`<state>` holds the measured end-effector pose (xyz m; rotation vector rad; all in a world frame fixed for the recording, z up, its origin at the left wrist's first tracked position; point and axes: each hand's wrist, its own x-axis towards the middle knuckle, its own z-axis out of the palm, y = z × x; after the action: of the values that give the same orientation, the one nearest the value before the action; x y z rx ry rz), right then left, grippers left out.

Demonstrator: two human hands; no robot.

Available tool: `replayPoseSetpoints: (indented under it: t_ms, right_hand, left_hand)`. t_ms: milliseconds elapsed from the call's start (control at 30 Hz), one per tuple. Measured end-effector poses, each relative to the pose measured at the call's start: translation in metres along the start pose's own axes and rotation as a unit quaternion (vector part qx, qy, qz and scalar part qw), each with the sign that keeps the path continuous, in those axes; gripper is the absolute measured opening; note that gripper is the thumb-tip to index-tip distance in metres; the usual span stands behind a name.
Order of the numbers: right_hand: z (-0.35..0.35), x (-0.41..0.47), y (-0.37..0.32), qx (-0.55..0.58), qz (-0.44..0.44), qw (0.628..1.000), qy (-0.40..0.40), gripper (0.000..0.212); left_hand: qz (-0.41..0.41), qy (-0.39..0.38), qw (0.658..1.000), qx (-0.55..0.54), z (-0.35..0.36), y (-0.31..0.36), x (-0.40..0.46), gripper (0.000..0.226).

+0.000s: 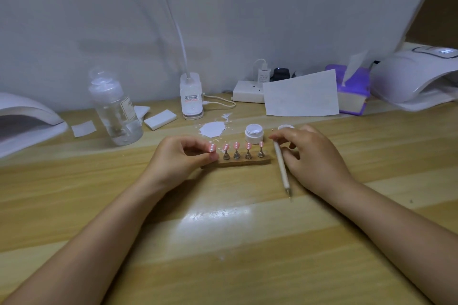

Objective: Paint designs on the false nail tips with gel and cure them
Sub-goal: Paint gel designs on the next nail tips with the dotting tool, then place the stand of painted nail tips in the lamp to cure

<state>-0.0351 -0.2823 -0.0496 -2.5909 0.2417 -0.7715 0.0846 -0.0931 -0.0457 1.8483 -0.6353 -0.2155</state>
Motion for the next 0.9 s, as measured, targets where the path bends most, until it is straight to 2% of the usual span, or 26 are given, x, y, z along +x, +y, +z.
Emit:
replayPoseSetpoints:
  t_ms: [100, 167, 267, 433, 567, 733, 800, 900]
  right_hand:
    - [0.002, 0.001, 0.002, -0.008, 0.019, 1.0, -0.003, 0.037]
    - [0.002, 0.001, 0.001, -0.007, 0.006, 1.0, -0.02, 0.039]
    - [0.004, 0.002, 0.002, -0.018, -0.01, 0.998, -0.058, 0.034]
    - [0.006, 0.001, 0.004, -0.014, 0.007, 0.997, -0.077, 0.034]
    - [0.006, 0.001, 0.001, 0.016, 0.023, 0.998, -0.064, 0.034]
    - [-0.001, 0.001, -0.006, 0.033, -0.018, 0.999, -0.006, 0.023]
    - [-0.008, 0.006, -0.007, 0.026, -0.022, 0.999, -0.03, 0.022]
    - [-0.024, 0.012, -0.009, 0.038, -0.025, 0.991, -0.124, 0.021]
  left_hand:
    - [-0.006, -0.017, 1.0, -0.004, -0.003, 0.001, 0.0, 0.018]
    - [0.003, -0.036, 0.999, -0.002, -0.005, 0.002, 0.0, 0.029]
    - [0.034, -0.059, 0.995, 0.071, -0.007, 0.003, -0.001, 0.047]
    - [0.089, -0.062, 0.984, 0.14, -0.005, 0.004, -0.003, 0.043]
    - [0.142, -0.03, 0.979, 0.142, -0.006, 0.006, -0.003, 0.039]
    - [0.181, -0.002, 0.972, 0.149, -0.01, 0.012, -0.003, 0.047]
    - [0.188, -0.009, 0.974, 0.128, -0.011, 0.016, -0.004, 0.05]
    - [0.201, -0.025, 0.975, 0.094, -0.012, 0.026, -0.006, 0.054]
